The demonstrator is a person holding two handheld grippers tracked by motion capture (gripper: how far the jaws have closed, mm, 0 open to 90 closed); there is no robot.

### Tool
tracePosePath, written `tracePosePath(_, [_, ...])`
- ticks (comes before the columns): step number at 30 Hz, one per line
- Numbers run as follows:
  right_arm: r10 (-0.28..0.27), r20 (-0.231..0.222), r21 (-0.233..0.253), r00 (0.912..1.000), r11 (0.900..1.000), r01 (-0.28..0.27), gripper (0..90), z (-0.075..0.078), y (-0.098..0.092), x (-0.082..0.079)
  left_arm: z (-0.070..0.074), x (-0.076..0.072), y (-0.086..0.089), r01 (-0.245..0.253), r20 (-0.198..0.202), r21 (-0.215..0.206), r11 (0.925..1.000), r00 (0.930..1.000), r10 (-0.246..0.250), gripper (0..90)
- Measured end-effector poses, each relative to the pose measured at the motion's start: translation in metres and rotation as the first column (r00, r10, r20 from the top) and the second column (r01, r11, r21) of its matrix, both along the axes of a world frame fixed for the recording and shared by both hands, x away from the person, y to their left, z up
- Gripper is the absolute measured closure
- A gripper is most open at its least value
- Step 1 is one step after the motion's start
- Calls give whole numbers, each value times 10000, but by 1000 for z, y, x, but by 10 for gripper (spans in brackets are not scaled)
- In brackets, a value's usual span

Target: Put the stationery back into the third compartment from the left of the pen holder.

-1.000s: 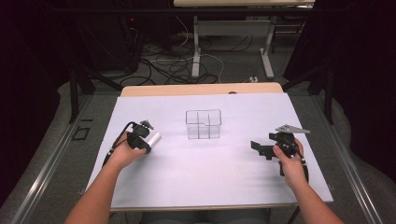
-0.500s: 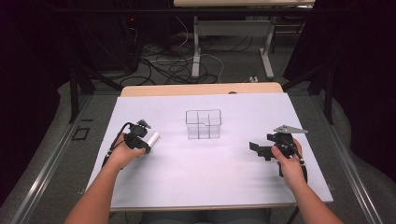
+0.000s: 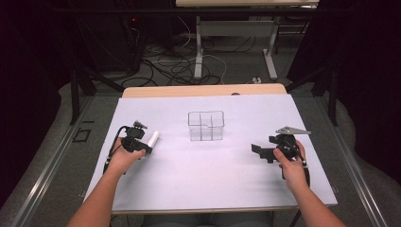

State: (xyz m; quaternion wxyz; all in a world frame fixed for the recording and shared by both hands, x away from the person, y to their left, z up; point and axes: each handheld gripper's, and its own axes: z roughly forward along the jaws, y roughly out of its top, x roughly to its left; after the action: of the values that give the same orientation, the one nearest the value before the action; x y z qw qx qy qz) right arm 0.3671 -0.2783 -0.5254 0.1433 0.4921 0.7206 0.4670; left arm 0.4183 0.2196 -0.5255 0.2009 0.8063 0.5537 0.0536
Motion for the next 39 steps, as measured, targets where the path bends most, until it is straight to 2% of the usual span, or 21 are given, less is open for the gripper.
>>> tracePosePath(6, [-129, 25, -121, 9999, 9998, 130, 24, -1, 4, 0, 3, -9, -2, -193, 635, -521, 9985, 9977, 226, 711])
tracePosePath(11, [-537, 65, -17, 9985, 9986, 537, 0, 0, 5, -1, 8, -17, -5, -191, 1195, -910, 9957, 9924, 300, 711])
tracePosePath(15, [-785, 182, 134, 9967, 9968, 783, 0, 1, 7, -2, 13, -23, -9, -171, 1702, -1285, 9916, 9846, 390, 711])
tracePosePath(17, [-947, 206, 252, 9953, 9952, 942, 0, 2, 8, -2, 16, -25, -12, -117, 1941, -1311, 9913, 9803, 372, 711])
tracePosePath(18, [-1217, 258, 202, 9922, 9924, 1212, 0, 3, 9, -2, 18, -26, -13, -82, 2067, -1404, 9901, 9777, 374, 711])
tracePosePath(22, [-1963, 238, 756, 9803, 9781, 1940, 0, 6, 9, -3, 24, -32, -20, 167, 2558, -1688, 9855, 9663, 275, 711])
tracePosePath(24, [-1934, 272, 926, 9807, 9774, 1902, 0, 7, 8, -3, 27, -35, -26, 345, 2786, -1777, 9835, 9603, 167, 711])
tracePosePath(26, [-1817, 235, 1096, 9831, 9779, 1781, 0, 7, 10, -3, 29, -38, -32, 446, 3093, -1956, 9797, 9508, 184, 711])
tracePosePath(30, [-1636, 306, 1161, 9860, 9804, 1591, 9, 8, 14, -4, 34, -44, -44, 797, 3453, -2196, 9723, 9385, 11, 711])
tracePosePath(31, [-1525, 466, 1354, 9872, 9801, 1450, 37, 9, 18, -4, 36, -46, -47, 850, 3546, -2262, 9704, 9350, 8, 711])
tracePosePath(32, [-1499, 386, 1251, 9880, 9816, 1440, 44, 11, 20, -5, 37, -48, -51, 905, 3576, -2413, 9662, 9339, 19, 711])
tracePosePath(34, [-1440, 377, 1281, 9889, 9821, 1381, 56, 12, 23, -5, 40, -51, -57, 1107, 3777, -2463, 9629, 9259, -99, 711])
tracePosePath(36, [-1228, 518, 1369, 9911, 9839, 1148, 81, 13, 29, -5, 43, -55, -63, 1316, 3973, -2499, 9593, 9174, -224, 711])
tracePosePath(37, [-1060, 421, 1330, 9935, 9861, 995, 96, 15, 32, -6, 44, -57, -66, 1364, 4025, -2556, 9571, 9151, -229, 711])
tracePosePath(38, [-955, 511, 1469, 9941, 9853, 871, 119, 16, 35, -6, 45, -59, -68, 1419, 4041, -2651, 9537, 9144, -237, 711])
tracePosePath(39, [-758, 569, 1484, 9955, 9867, 666, 155, 17, 37, -6, 45, -61, -71, 1485, 4126, -2705, 9512, 9106, -248, 711])
